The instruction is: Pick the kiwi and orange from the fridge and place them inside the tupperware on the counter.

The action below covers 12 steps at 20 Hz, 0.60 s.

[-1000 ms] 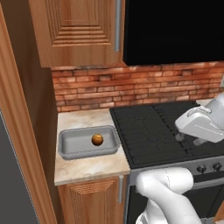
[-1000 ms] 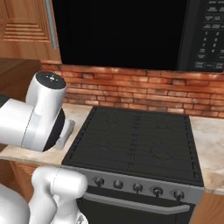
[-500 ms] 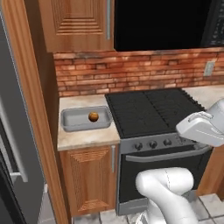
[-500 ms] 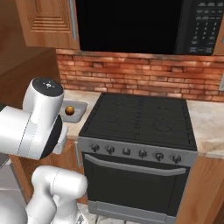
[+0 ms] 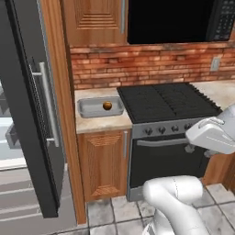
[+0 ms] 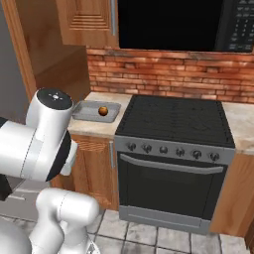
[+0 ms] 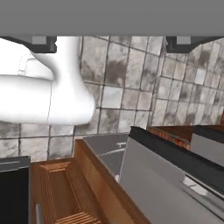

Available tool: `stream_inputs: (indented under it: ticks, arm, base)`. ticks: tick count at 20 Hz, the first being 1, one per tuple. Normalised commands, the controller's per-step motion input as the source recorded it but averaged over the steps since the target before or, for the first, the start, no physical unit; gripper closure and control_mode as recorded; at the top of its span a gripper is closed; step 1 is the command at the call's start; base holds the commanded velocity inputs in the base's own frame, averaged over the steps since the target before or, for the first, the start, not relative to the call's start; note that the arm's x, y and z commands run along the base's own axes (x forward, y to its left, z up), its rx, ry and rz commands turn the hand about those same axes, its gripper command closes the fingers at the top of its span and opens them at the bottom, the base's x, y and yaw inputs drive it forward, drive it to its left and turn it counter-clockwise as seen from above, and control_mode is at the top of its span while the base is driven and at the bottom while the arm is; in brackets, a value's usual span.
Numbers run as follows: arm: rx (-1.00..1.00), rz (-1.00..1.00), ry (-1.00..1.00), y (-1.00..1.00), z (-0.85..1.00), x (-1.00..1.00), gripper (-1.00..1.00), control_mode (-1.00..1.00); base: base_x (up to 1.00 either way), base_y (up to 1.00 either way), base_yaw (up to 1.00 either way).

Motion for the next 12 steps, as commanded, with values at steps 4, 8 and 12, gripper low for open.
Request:
stream_inputs:
  ticks: [4,8,12]
  arm:
    - [0.00,0.00,0.00,0.00,0.00,0.00,-1.00,1.00]
    - [0.00,0.00,0.00,0.00,0.00,0.00,-1.00,1.00]
    - [0.00,0.00,0.00,0.00,0.00,0.00,-1.00,1.00]
  base:
    - [-0.35,0.82,0.07]
    - [-0.43,0.85,0.11]
    - [-0.83,0.65,0.19]
